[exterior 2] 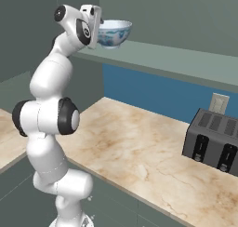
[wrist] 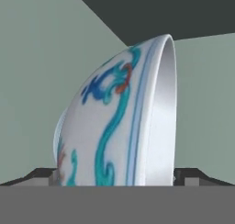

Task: Pick up the bowls from the cabinet and place each bowl in front of a stool on the dining counter.

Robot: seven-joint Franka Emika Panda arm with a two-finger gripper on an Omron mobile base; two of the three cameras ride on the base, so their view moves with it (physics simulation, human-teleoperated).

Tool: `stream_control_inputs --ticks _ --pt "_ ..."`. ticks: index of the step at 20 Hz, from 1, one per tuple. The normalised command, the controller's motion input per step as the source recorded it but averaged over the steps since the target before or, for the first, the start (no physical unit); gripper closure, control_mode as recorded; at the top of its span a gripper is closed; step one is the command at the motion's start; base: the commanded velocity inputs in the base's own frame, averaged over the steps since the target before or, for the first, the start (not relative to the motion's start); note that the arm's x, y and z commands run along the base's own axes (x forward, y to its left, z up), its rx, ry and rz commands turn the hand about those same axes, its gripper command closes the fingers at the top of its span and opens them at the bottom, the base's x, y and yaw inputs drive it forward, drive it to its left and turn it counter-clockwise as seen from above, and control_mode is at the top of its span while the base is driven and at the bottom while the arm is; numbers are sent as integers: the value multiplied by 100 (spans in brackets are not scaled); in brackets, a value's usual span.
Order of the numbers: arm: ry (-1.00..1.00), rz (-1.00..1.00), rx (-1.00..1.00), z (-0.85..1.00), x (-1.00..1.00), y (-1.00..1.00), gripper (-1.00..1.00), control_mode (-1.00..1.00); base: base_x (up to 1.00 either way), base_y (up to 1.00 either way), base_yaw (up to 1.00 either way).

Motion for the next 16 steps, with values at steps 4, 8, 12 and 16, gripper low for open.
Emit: stream_control_inputs --ticks 4,8,12,16 --pt "0 0 0 -1 0 -2 -100 -100 0 0 0" --pt "0 0 0 -3 0 -1 -100 -100 0 0 0" --pt "0 0 0 -7 0 0 100 -100 0 0 0" --pt "0 0 0 -8 0 -1 100 -100 0 0 0"
